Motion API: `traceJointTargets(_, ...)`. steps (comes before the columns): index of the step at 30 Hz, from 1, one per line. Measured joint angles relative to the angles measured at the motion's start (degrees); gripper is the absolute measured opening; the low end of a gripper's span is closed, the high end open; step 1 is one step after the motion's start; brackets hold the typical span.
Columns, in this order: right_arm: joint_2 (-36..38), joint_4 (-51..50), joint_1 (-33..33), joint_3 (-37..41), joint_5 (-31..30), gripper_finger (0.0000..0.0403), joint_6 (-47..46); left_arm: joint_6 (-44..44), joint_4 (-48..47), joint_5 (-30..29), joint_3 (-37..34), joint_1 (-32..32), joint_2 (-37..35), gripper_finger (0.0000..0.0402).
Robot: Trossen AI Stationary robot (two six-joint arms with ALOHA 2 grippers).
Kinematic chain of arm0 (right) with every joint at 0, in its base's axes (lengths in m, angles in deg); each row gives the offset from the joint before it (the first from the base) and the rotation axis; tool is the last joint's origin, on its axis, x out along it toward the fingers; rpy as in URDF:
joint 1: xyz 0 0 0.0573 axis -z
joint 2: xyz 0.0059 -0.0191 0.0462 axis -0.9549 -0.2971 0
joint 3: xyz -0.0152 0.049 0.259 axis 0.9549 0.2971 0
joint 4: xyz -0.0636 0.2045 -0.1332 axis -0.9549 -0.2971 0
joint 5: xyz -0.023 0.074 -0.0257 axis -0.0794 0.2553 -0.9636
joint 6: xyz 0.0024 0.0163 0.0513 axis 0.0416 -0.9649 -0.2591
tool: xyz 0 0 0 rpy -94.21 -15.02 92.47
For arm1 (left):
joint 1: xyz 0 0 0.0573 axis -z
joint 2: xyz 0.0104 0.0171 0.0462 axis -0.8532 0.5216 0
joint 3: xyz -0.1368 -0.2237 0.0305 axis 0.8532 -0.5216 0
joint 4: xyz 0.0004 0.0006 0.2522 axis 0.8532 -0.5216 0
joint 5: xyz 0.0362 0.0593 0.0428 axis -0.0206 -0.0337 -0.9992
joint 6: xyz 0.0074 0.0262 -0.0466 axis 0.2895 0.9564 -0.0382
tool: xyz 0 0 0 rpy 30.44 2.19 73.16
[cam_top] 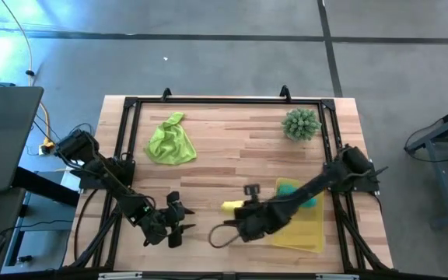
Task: Roll microfiber towels into tight, uniform cylinder then place into a basket
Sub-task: Put the yellow microfiber cloth into the yellow bin
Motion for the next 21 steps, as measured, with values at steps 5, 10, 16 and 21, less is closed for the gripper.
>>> traceJointTargets(5,5.3,-14.7,-5.9,0.3,-6.2,0.0003,-10.3,-0.4,0.0,0.1,0.0,0.0,0.0,0.0195)
traceJointTargets(10,10.7,-19.6,-12.1,8.0,-4.9,0.0004,-22.9,-0.5,0.7,0.6,0.0,0.0,0.0,0.0195)
traceJointTargets(16,17.1,-16.6,-18.4,21.0,1.0,0.0004,-38.8,-1.9,0.8,0.5,0.0,0.0,-0.1,0.0195)
traceJointTargets(21,19.9,-10.9,-21.9,28.7,1.5,0.0004,-44.9,-1.9,0.8,0.5,0.1,-0.5,-0.1,0.0195)
